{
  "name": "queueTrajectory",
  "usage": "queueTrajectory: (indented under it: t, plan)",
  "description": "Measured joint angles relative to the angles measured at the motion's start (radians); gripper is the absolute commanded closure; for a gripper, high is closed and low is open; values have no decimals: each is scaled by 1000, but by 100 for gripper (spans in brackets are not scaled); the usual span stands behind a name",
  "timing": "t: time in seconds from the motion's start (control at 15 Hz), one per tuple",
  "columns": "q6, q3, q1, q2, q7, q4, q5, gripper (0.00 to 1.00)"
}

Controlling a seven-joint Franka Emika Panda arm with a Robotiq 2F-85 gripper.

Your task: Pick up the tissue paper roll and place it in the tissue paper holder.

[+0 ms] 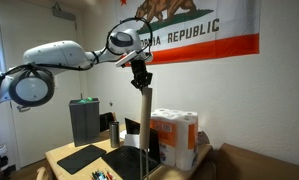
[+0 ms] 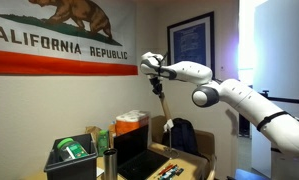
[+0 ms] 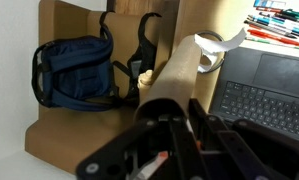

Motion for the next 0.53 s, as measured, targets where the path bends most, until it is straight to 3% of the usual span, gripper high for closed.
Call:
queueTrajectory:
  t: [0.53]
  plan:
    - [-67, -17, 16, -24, 38, 0, -14, 99]
